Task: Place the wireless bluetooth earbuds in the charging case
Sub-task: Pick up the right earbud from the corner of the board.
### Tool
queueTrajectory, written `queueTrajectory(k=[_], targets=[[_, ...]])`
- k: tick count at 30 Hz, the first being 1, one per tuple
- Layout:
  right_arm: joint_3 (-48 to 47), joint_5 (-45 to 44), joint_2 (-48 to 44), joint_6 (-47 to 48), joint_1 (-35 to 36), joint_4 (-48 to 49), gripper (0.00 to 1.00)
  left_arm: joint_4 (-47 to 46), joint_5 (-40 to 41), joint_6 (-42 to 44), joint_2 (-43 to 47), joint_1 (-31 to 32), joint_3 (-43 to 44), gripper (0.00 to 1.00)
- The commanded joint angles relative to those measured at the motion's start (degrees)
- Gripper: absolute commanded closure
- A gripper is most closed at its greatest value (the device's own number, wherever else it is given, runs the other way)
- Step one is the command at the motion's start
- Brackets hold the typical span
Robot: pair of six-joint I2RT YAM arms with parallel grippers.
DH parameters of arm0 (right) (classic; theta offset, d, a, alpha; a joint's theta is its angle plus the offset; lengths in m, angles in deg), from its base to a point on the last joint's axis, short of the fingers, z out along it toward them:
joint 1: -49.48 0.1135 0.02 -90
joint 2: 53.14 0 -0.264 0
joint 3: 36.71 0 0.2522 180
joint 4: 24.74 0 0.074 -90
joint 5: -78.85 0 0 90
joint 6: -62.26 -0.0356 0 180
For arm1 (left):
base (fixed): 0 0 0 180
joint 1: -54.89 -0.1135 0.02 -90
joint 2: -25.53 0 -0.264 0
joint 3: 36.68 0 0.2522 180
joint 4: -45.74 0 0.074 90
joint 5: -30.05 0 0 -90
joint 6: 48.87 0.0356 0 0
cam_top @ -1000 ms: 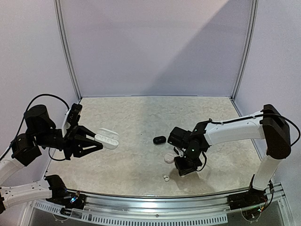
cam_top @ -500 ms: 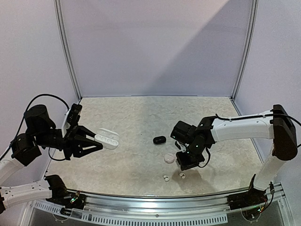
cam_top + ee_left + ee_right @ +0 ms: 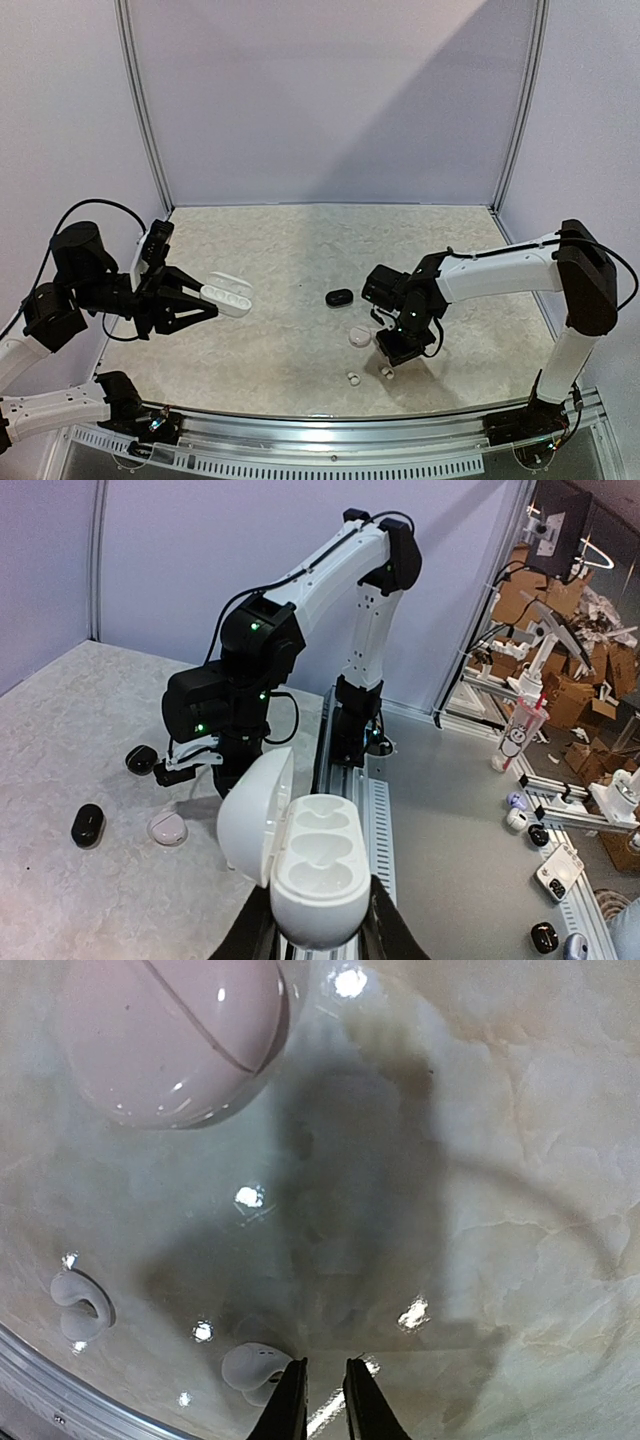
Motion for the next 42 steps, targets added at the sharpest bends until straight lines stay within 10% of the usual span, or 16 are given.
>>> queueTrajectory(k=[1,42], targets=[[-0.95,1.03,0.85,2.23,-0.56,0.43,0.84,1.14,0.13,0.82,-0.37,-0.66,1.57,1.00],[3.27,8.00,-0.90,-1.44,3.50,3.72,0.78,1.63,0.22,1.26,-0.24,-0.64,1.19,1.00]])
